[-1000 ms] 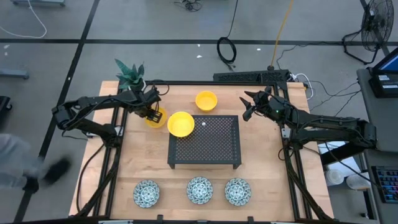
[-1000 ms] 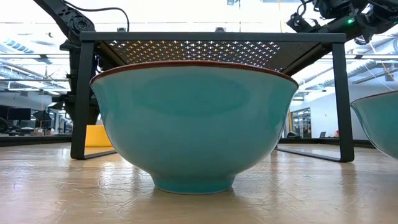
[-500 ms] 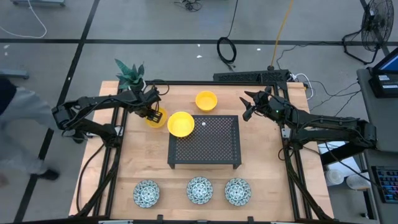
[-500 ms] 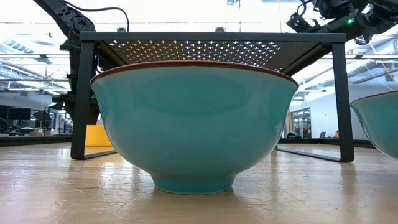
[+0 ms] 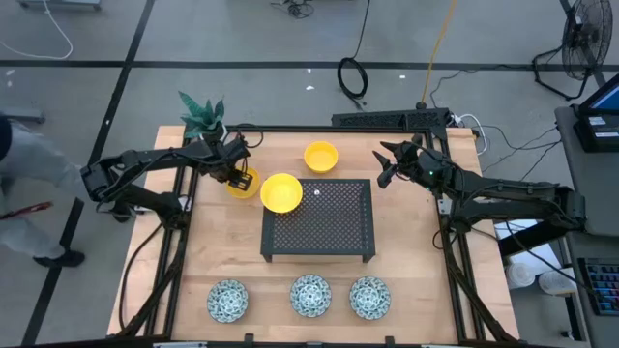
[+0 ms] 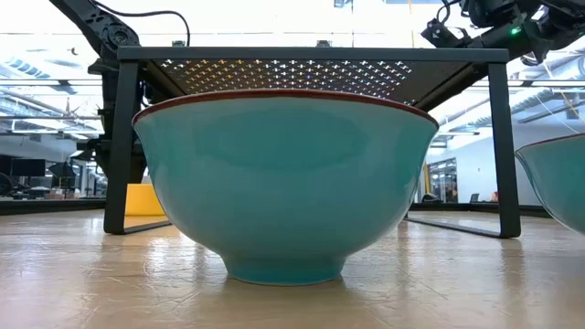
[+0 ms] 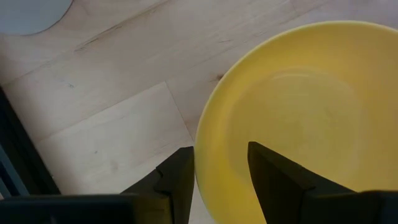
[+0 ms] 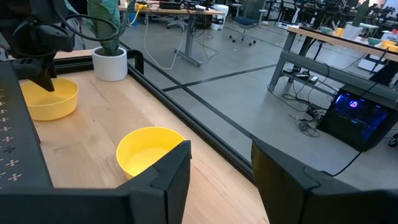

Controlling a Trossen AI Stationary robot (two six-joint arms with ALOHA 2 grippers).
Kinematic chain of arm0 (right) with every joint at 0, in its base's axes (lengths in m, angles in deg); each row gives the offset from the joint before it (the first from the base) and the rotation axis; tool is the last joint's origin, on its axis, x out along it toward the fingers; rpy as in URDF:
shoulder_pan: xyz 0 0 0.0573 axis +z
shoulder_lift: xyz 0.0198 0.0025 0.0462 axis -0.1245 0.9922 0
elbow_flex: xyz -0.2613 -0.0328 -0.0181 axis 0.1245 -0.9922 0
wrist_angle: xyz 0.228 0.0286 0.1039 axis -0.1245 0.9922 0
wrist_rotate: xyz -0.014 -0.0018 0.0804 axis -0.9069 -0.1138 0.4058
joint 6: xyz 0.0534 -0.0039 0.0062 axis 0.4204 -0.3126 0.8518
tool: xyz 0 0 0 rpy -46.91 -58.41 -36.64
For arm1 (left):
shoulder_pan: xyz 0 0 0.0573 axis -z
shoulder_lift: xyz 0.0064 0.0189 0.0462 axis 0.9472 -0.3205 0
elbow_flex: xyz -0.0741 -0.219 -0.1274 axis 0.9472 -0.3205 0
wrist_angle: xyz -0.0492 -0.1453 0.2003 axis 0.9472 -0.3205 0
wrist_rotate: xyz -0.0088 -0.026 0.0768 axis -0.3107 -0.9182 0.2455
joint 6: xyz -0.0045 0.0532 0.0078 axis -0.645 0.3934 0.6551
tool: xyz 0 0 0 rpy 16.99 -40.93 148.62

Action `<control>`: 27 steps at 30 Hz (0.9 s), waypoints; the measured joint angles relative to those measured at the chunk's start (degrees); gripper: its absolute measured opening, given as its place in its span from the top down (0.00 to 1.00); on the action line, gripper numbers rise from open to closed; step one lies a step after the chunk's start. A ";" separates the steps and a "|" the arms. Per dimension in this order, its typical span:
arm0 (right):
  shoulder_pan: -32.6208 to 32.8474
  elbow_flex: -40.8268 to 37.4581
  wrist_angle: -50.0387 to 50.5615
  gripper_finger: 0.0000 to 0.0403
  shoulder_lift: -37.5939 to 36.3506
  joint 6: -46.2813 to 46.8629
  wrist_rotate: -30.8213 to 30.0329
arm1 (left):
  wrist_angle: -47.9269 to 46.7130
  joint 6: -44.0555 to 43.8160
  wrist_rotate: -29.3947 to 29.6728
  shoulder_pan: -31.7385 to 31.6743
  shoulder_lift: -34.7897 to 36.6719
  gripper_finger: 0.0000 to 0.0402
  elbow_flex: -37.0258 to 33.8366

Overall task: Pick & Place Mini bowls
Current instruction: Stack the left yellow bowl on top of the yellow bowl on the shelf

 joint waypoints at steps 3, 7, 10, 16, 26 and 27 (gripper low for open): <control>-0.02 0.00 0.00 0.61 0.00 0.00 0.01 | 0.00 -0.01 -0.01 0.00 0.00 0.62 0.00; -0.01 0.00 0.01 0.61 0.00 0.01 0.00 | 0.00 -0.05 -0.02 0.00 0.00 0.62 0.00; -0.01 0.00 0.00 0.61 0.00 0.02 0.01 | 0.00 -0.08 -0.02 0.00 0.00 0.62 0.00; 0.00 0.00 0.02 0.61 0.00 0.02 0.01 | -0.22 -0.50 -0.02 0.00 0.00 0.62 0.00; -0.01 0.00 0.00 0.61 0.00 0.24 0.01 | -3.44 -3.29 -0.20 0.00 0.15 0.96 0.19; 0.00 0.00 -0.01 0.61 0.00 0.40 0.01 | -3.35 -3.43 -0.14 0.02 0.19 0.97 0.22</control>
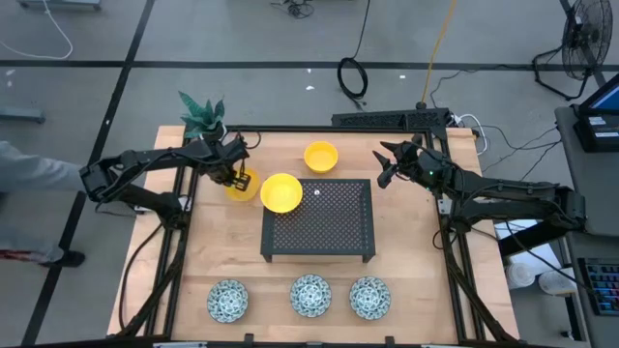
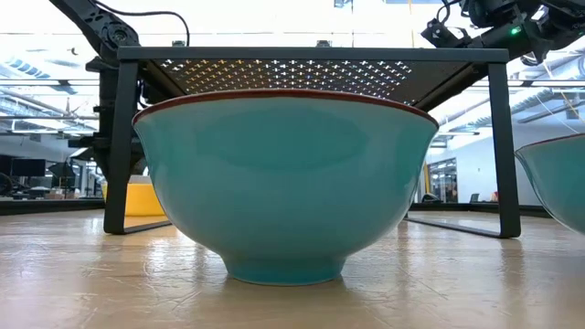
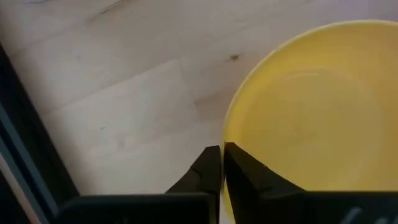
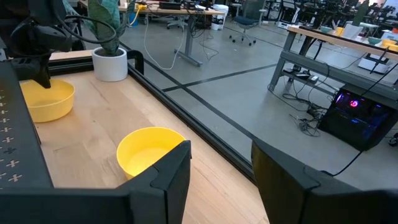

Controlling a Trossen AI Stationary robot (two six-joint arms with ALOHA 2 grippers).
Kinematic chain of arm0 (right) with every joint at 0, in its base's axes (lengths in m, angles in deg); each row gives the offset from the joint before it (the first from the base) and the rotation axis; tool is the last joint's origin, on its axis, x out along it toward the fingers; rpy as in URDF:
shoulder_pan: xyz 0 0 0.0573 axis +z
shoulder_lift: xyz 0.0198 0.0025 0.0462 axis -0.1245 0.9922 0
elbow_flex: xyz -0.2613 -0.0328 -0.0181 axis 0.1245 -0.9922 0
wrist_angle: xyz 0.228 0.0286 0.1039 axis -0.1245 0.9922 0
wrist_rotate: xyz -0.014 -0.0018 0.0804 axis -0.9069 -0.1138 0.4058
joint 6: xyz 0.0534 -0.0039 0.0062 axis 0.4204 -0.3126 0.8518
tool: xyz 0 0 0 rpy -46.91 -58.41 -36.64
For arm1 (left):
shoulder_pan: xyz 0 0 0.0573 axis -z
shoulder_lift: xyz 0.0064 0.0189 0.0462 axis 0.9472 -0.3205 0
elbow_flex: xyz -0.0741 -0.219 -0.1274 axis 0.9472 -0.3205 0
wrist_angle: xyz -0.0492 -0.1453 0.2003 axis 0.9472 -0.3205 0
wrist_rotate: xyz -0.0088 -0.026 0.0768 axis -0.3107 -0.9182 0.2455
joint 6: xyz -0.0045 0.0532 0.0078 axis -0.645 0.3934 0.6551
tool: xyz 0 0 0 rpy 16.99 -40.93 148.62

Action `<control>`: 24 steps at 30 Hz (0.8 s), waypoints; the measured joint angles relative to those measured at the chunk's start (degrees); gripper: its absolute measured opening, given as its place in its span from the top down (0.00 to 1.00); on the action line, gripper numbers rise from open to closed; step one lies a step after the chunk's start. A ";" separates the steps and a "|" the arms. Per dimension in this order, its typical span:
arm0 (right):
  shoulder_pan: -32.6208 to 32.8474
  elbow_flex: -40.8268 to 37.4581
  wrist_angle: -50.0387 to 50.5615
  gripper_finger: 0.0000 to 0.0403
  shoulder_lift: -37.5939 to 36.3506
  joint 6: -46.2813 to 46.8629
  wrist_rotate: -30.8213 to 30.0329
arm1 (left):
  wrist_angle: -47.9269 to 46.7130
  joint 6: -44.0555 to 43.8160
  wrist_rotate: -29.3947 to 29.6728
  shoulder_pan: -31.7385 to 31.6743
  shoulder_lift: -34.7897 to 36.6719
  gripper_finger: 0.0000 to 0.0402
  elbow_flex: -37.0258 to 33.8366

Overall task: Pick & Place Mini bowls
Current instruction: Stack the left yellow bowl on top of the yellow bowl on the shelf

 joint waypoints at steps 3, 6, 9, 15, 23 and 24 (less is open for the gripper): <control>0.00 0.00 0.00 0.61 0.00 0.08 0.00 | -0.50 0.35 1.19 0.17 0.08 0.96 0.55; -0.01 0.00 0.02 0.61 0.00 0.09 0.00 | -0.61 1.10 1.76 0.20 0.96 0.98 1.42; 0.00 0.00 0.02 0.61 0.00 0.22 0.00 | -1.77 1.19 2.25 0.20 2.16 0.98 2.28; -0.02 0.00 0.02 0.61 0.00 0.17 0.00 | -4.28 1.71 3.48 0.20 6.30 0.98 4.42; -0.02 0.00 0.02 0.61 0.00 0.12 0.00 | -6.51 2.60 4.92 0.60 13.12 0.98 9.72; 0.00 0.00 0.02 0.61 0.00 0.10 0.00 | -6.54 3.22 4.99 0.94 13.84 0.98 10.37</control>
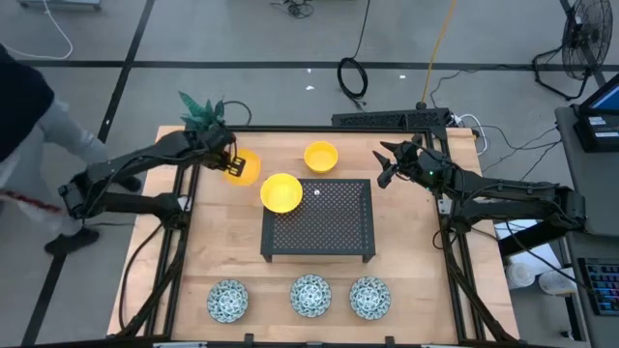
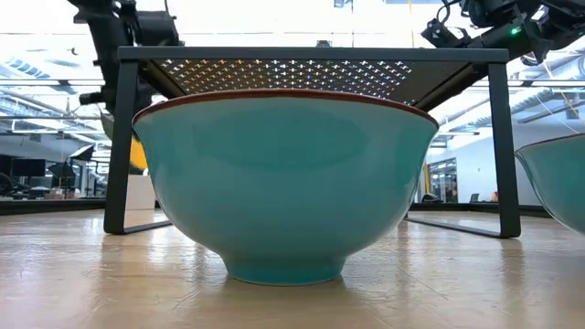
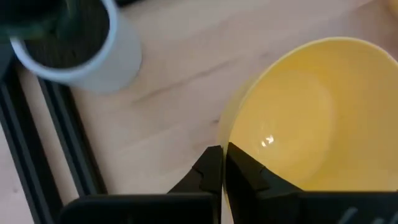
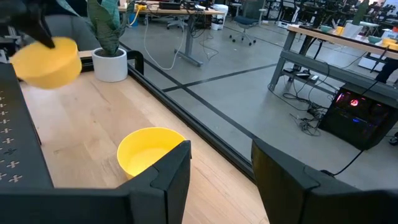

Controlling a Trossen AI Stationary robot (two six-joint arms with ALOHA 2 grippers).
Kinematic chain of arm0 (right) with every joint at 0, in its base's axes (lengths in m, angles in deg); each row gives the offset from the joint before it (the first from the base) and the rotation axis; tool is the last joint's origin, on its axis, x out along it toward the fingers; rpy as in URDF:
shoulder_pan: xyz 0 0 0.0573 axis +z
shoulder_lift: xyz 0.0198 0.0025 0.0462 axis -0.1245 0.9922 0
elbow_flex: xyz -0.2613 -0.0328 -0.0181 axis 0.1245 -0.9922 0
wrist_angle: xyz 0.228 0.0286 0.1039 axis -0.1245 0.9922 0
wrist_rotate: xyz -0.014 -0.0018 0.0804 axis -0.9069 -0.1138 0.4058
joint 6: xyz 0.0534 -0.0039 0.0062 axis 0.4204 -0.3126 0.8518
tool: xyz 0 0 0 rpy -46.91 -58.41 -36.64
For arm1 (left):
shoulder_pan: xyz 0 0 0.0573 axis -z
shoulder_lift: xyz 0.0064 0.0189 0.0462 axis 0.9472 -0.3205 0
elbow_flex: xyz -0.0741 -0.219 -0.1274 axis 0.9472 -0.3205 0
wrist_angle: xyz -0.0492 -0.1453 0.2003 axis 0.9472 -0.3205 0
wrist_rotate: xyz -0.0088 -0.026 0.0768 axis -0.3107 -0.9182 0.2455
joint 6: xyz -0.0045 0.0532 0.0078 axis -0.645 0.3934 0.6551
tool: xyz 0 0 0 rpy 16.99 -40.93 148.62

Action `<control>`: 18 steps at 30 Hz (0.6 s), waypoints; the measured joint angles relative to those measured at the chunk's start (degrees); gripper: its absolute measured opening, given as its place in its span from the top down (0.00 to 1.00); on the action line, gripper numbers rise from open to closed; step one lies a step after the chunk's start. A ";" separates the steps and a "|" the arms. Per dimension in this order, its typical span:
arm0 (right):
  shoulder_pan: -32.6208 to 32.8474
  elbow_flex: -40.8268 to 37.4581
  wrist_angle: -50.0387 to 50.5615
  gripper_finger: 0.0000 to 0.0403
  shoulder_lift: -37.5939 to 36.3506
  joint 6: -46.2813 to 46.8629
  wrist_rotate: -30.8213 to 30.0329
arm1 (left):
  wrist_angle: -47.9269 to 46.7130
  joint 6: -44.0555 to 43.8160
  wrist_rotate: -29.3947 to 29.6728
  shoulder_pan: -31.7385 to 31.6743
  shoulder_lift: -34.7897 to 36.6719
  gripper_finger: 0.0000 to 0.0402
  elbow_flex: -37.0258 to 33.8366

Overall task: Pick & Place Mini bowls
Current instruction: Stack the left yellow bowl on top of the yellow bowl on the shelf

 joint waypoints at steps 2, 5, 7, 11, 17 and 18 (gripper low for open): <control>-0.02 0.00 0.00 0.61 0.00 -0.02 0.01 | -0.14 1.34 0.18 0.65 1.28 0.99 1.50; 0.00 0.00 0.00 0.61 0.00 -0.04 0.00 | 0.18 3.00 1.49 1.46 2.88 0.98 4.41; 0.00 0.00 0.00 0.61 0.00 -0.04 0.00 | 0.27 4.02 3.01 2.01 3.54 0.98 6.52; -0.02 0.00 -0.02 0.61 0.00 -0.03 0.00 | 0.88 6.55 6.51 3.47 3.83 0.99 11.09; 0.00 0.00 0.00 0.61 0.00 0.09 0.02 | 5.86 10.63 5.94 5.73 3.56 0.99 15.94; -0.02 0.00 0.00 0.61 0.00 0.09 0.00 | 6.32 11.08 5.07 6.10 3.54 0.99 16.42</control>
